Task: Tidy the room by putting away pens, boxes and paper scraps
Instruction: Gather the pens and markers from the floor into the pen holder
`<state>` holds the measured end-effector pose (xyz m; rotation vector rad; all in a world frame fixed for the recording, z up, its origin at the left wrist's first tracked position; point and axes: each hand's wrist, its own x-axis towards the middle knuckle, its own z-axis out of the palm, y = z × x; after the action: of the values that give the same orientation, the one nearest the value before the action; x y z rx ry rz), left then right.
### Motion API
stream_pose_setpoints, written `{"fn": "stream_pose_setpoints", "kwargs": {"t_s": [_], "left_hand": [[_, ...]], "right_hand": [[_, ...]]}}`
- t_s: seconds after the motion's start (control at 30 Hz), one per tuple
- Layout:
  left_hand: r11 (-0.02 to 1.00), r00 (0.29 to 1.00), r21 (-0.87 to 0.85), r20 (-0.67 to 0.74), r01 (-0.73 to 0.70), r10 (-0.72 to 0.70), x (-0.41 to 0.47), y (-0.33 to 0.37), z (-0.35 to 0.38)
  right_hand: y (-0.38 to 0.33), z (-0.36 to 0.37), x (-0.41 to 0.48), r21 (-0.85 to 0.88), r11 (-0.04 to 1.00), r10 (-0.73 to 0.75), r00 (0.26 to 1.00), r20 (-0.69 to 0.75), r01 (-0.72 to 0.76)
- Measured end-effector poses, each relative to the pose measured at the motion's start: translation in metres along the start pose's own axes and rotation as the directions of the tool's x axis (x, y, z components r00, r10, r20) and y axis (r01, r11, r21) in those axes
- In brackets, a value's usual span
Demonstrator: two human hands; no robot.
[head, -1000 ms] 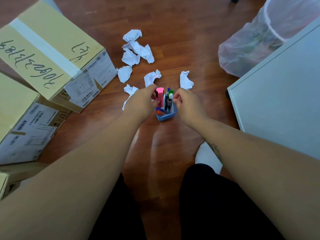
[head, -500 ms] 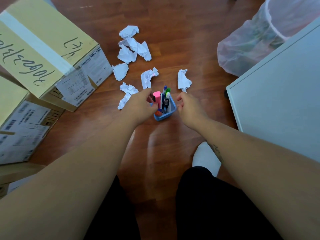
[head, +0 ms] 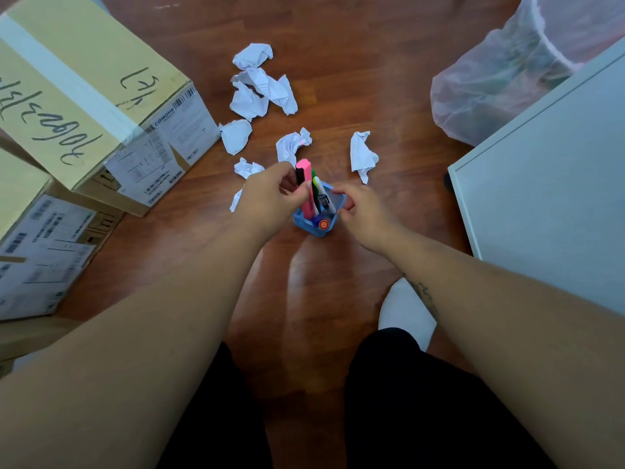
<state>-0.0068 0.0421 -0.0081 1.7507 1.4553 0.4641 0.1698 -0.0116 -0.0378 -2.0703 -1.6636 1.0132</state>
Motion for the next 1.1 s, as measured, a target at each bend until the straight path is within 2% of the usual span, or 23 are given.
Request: {"fn": "stream_pose_setpoints", "kwargs": {"t_s": [0.1,0.27,0.4,0.47,0.6,0.7,0.87,1.03,1.1], "left_hand": [[1.000,0.999,0.015,-0.042,-0.023,0.023,0.001,-0.001,-0.001],[0.999,0.998,0.017,-0.027,-0.049,0.049,0.002,0.006,0.004],[0.989,1.000,-0.145,0.019,-0.014,0.017,0.004,0.009,0.005],[0.990,0.998,-0.139,0.050,-0.034,0.042,0.008,0.011,0.005],[0.989,0.984,0.018,0.107,-0.146,0.144,0.014,0.013,0.005],[0.983,0.976,0.068,0.150,-0.172,0.160,0.015,0.008,0.002],[0.913,0.953,0.332,0.264,-0.237,0.151,0.018,-0.010,-0.003],[0.925,0.950,0.316,0.291,-0.209,0.115,0.015,-0.019,0.001],[0.951,0.932,0.276,0.361,-0.136,0.029,0.013,-0.019,0.005]], "right_hand": [[0.005,0.004,0.002,-0.069,0.997,-0.021,1.000,0.015,0.022],[0.008,0.002,0.006,-0.237,0.971,-0.014,0.995,0.096,0.037],[0.007,-0.001,0.008,-0.327,0.942,-0.018,0.986,0.164,0.071],[0.005,-0.003,0.009,-0.346,0.937,0.017,0.981,0.191,0.051],[0.002,-0.007,0.011,-0.345,0.938,0.060,0.973,0.224,0.021],[0.002,-0.007,0.011,-0.305,0.952,0.071,0.974,0.214,-0.002],[0.005,-0.006,0.008,-0.260,0.966,0.054,0.980,0.190,-0.003],[0.012,-0.004,0.000,-0.146,0.989,0.014,0.994,0.110,0.002],[0.014,-0.004,-0.001,-0.105,0.994,0.013,0.996,0.093,-0.003]]}}
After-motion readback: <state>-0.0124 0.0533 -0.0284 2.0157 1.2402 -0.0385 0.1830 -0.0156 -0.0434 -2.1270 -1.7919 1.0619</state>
